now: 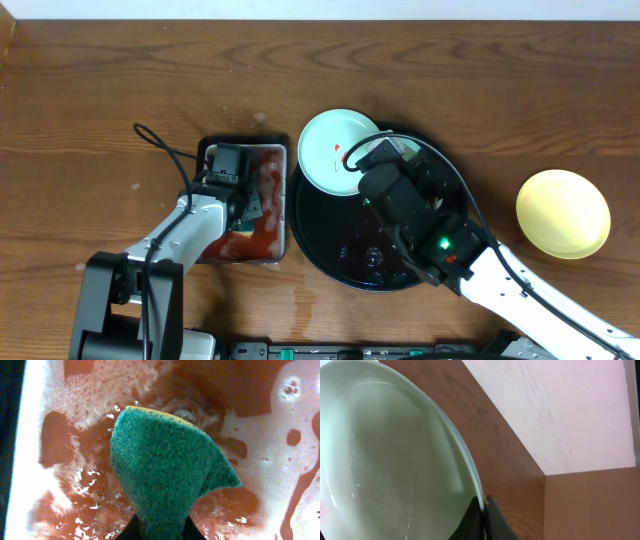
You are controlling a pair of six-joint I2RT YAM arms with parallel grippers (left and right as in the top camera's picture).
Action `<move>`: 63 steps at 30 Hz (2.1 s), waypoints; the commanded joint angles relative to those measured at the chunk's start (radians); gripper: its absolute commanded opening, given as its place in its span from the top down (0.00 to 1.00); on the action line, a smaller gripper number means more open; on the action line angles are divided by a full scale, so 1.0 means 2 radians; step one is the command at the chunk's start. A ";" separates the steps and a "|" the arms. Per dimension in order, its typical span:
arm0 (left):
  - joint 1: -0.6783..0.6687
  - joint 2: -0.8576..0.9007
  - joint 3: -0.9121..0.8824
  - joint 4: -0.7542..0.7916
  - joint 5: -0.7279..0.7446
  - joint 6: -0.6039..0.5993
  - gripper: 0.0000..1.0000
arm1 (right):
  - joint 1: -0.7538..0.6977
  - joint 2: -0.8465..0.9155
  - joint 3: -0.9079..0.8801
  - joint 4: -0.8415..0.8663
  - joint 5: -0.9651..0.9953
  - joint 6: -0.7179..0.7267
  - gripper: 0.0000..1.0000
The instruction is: Clean dirty plates on tray and stack at the side
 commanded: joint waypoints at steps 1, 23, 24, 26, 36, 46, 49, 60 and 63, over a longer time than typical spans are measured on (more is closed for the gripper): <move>0.002 -0.011 0.006 -0.002 0.001 -0.001 0.93 | 0.004 0.001 0.012 -0.002 0.013 -0.001 0.99; 0.002 -0.068 0.000 -0.096 0.002 0.003 0.43 | 0.004 0.001 0.012 -0.003 0.013 -0.001 0.99; 0.002 -0.068 -0.002 -0.095 0.002 0.003 0.43 | 0.004 0.001 0.012 -0.003 0.013 -0.001 0.99; 0.002 -0.067 -0.005 -0.094 0.002 0.003 0.43 | 0.004 0.001 0.012 -0.003 0.013 -0.001 0.99; 0.002 -0.032 -0.012 -0.090 0.003 0.003 0.54 | 0.004 0.001 0.012 -0.003 0.013 -0.001 0.99; 0.002 -0.033 -0.011 -0.092 0.003 0.003 0.92 | 0.004 0.001 0.012 -0.005 0.013 -0.001 0.99; 0.002 -0.037 -0.004 -0.097 0.003 0.013 0.92 | 0.004 0.001 0.012 -0.005 0.013 -0.001 0.99; 0.002 -0.086 0.026 -0.111 0.003 0.016 0.67 | 0.004 0.001 0.012 -0.008 0.013 -0.001 0.99; 0.002 -0.089 0.026 -0.103 0.003 0.016 0.51 | 0.004 0.001 0.012 -0.008 0.013 -0.001 0.99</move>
